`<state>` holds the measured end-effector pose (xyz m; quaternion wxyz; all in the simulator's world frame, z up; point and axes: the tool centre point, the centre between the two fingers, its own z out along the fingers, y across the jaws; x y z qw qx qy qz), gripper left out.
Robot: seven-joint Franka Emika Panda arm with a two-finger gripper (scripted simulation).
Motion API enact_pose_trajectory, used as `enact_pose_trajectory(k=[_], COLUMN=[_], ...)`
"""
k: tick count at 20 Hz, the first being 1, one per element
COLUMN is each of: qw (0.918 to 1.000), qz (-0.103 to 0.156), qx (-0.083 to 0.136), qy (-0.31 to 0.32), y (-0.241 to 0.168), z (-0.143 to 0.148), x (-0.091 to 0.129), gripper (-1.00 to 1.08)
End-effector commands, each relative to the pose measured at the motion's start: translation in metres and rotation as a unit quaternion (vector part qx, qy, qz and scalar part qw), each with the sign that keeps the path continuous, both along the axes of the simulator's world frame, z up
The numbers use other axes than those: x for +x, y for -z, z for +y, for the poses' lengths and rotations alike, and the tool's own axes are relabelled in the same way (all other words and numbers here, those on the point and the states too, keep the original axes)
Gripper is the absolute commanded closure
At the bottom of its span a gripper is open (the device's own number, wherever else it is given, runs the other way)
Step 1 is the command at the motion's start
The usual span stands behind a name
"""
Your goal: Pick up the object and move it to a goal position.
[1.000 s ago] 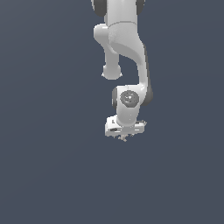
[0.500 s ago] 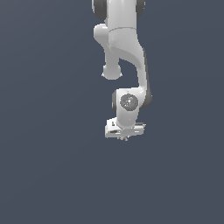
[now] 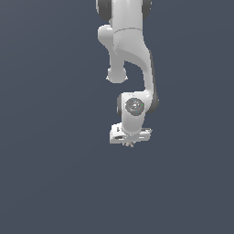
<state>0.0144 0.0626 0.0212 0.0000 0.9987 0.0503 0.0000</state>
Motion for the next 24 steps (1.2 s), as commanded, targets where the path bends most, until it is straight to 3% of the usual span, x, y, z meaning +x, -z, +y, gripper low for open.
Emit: enact_pose_trajectory(k=[1,12,24], qw=[1.0000,1.0000,1.0000], qz=[0.000,0.000,0.000], qx=[0.000,0.000,0.000], qy=[0.000,0.000,0.000], y=[-0.002,-0.029,-0.096], z=[-0.001,-0.024,-0.078], x=[-0.001,-0.028,-0.092], gripper=[1.08,1.08,1.08])
